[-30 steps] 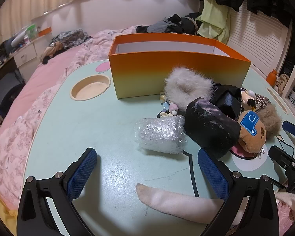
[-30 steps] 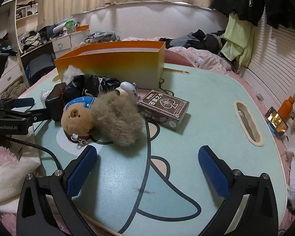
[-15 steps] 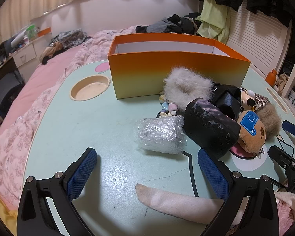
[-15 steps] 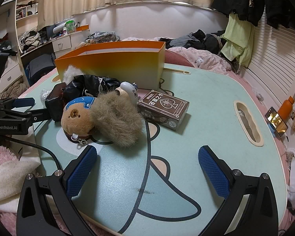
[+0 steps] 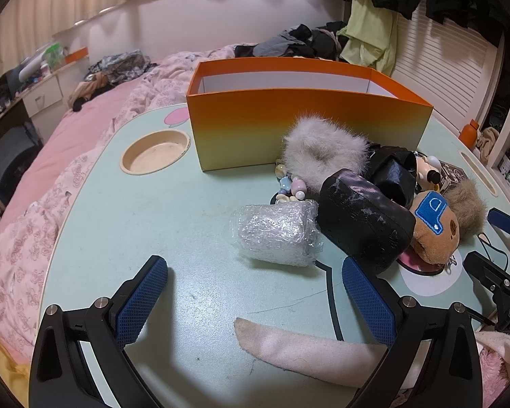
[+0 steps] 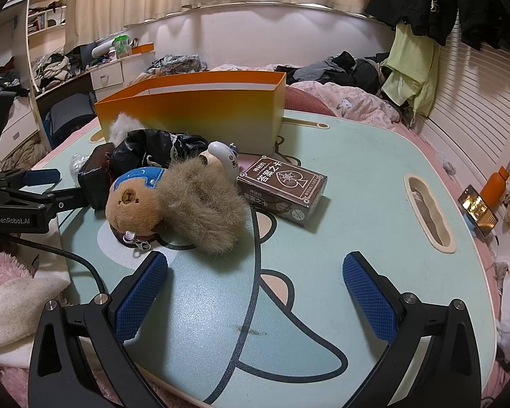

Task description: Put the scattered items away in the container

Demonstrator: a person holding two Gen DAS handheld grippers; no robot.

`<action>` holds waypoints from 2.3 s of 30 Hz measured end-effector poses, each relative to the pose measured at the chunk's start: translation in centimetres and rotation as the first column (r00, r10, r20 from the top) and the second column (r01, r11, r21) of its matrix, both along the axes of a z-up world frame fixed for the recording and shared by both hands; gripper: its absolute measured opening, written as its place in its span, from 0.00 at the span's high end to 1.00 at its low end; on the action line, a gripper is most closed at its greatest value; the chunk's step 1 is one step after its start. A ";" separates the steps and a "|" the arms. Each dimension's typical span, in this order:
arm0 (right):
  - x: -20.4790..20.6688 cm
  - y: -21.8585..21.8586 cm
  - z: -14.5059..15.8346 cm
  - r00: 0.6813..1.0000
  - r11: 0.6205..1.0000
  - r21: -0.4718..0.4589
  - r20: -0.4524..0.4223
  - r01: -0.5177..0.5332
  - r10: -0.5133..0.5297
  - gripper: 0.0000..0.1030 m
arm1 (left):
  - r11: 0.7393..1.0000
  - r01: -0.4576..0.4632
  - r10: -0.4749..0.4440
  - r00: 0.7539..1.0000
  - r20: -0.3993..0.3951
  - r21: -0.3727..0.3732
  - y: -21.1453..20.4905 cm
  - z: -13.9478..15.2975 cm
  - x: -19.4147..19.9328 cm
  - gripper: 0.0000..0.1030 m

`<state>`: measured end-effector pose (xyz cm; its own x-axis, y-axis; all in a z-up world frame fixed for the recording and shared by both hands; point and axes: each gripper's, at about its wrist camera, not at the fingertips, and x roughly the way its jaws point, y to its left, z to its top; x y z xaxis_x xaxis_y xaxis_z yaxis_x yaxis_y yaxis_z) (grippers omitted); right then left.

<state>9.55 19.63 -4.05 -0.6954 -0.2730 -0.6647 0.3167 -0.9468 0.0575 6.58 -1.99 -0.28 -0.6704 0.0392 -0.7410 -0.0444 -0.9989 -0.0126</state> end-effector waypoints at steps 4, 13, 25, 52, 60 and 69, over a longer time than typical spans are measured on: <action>0.0 0.0 0.0 1.000 1.000 0.001 0.000 0.000 0.000 0.00 | 1.000 0.000 0.000 1.000 0.000 0.000 0.0 0.0 0.0 0.00; 0.1 0.1 0.1 1.000 1.000 -0.004 0.001 0.000 0.000 0.00 | 0.998 0.058 -0.058 0.998 -0.010 0.033 0.0 0.6 0.0 0.01; 0.1 0.1 0.4 1.000 1.000 -0.012 0.005 0.001 -0.001 0.00 | 0.997 0.058 -0.059 0.998 0.017 0.059 -1.1 1.4 -2.1 0.32; 0.3 0.1 0.8 1.000 1.000 -0.003 0.002 0.016 -0.016 0.00 | 0.990 0.134 -0.132 0.990 -0.053 0.034 -1.6 3.2 -1.0 0.71; 0.4 0.1 0.8 1.000 1.000 -0.002 0.002 0.016 -0.016 0.00 | 0.985 0.149 -0.148 0.989 -0.018 0.086 -1.3 2.7 -1.0 0.39; 0.4 0.1 0.8 1.000 1.000 -0.002 0.001 0.016 -0.016 0.00 | 0.980 0.160 -0.170 0.982 0.077 0.118 -0.6 9.8 -4.8 0.27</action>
